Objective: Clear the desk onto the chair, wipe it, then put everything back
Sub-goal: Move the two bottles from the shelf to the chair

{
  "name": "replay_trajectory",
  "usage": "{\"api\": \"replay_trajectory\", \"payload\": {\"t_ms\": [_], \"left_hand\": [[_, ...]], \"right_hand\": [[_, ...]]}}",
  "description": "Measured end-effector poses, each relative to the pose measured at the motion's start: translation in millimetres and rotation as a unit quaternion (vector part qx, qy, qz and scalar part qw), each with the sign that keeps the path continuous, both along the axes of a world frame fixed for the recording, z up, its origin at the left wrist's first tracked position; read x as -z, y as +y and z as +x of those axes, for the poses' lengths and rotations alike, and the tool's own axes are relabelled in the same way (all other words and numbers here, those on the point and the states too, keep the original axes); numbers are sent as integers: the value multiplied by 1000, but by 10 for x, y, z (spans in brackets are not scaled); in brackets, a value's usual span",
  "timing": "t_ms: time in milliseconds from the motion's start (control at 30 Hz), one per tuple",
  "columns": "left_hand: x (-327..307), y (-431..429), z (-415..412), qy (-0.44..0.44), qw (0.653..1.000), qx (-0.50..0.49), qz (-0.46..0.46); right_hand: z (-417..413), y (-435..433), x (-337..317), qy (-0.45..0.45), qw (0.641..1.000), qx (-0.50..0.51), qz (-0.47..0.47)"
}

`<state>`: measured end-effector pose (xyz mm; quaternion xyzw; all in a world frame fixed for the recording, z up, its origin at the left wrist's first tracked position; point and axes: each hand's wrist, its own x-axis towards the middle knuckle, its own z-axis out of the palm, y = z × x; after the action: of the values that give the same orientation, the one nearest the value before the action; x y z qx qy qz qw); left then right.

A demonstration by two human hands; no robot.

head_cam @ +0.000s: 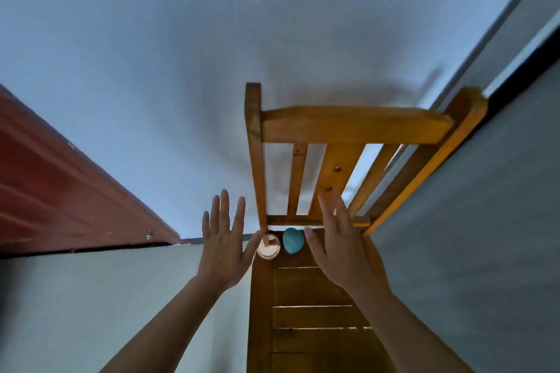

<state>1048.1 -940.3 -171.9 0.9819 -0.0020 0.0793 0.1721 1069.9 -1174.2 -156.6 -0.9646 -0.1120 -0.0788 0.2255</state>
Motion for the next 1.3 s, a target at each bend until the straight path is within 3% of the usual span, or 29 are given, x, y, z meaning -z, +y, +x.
{"api": "replay_trajectory", "payload": {"t_ms": [133, 267, 433, 667, 833, 967, 1133, 1300], "left_hand": [[-1781, 290, 54, -93, 994, 14, 46], [-3401, 639, -371, -189, 974, -77, 102], [-4485, 1213, -1875, -268, 921, -231, 165], [-5023, 1968, -4652, -245, 825, -459, 221], [-5082, 2268, -6412, -235, 743, -582, 233], [-4919, 2437, -7277, -216, 696, -645, 228], [-4679, 2839, -7723, -178, 688, -674, 203], [-4370, 3459, -7710, -178, 701, -674, 149]], "right_hand": [[303, 92, -1682, -170, 980, -101, 33], [396, 377, -3097, -271, 949, -156, 45], [60, 1249, -4209, -328, 907, -247, 94], [-1546, 3162, -4993, -384, 797, -429, 183], [-3205, 4365, -5007, -323, 739, -540, 241], [-4274, 4971, -4775, -278, 704, -610, 234], [-4805, 5516, -4520, -243, 682, -664, 186], [-4856, 6115, -4246, -213, 694, -674, 137]]}}
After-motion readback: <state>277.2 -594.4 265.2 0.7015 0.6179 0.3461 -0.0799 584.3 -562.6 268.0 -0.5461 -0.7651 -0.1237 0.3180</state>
